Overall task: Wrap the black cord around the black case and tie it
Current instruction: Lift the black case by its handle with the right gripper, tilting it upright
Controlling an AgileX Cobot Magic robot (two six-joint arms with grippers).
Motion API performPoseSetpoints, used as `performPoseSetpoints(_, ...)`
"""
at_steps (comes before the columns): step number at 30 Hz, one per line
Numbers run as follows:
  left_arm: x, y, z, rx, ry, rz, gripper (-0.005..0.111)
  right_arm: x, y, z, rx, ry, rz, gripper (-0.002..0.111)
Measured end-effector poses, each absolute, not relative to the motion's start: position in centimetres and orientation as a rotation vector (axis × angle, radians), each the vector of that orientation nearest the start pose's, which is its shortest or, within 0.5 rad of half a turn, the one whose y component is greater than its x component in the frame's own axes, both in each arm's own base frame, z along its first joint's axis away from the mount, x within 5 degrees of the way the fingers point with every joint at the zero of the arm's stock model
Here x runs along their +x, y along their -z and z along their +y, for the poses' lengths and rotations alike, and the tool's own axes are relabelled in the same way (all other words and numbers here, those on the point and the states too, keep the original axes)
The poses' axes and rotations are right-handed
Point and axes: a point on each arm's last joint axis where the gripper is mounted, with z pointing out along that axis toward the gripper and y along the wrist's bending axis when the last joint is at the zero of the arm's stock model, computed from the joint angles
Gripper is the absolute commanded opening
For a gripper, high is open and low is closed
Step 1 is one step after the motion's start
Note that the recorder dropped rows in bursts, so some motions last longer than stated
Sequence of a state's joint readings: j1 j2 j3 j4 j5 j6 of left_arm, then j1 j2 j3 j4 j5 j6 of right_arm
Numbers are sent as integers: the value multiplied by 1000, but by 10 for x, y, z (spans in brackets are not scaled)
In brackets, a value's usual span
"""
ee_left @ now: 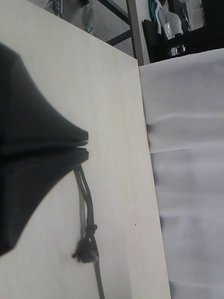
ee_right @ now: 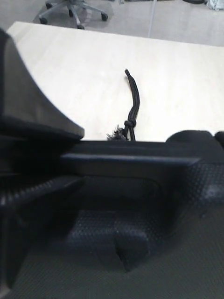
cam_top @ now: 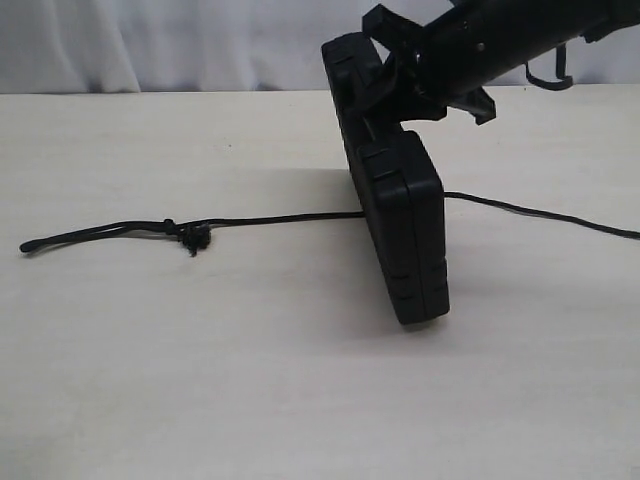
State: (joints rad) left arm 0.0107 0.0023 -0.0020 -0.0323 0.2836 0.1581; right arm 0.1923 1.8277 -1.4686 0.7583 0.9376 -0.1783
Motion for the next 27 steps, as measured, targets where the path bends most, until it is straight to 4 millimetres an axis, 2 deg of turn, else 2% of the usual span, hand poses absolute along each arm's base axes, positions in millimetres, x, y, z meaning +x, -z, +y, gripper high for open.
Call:
performPoseSetpoints(4, 55, -188, 0, 109, -92, 1765, 0, 377, -275, 123, -21, -917, 2641, 20)
performPoseSetpoints(7, 55, -188, 0, 109, -92, 1765, 0, 378, -276, 119, 4, -858, 2640, 22)
performPoseSetpoints(11, 55, -188, 0, 109, -92, 1765, 0, 378, -280, 112, 29, -745, 2640, 22)
performPoseSetpoints(19, 55, -188, 0, 109, -92, 1765, 0, 380, -281, 108, 56, -682, 2631, 22)
performPoseSetpoints(27, 55, -188, 0, 109, -92, 1765, 0, 380, -282, 99, 31, -520, 2639, 22)
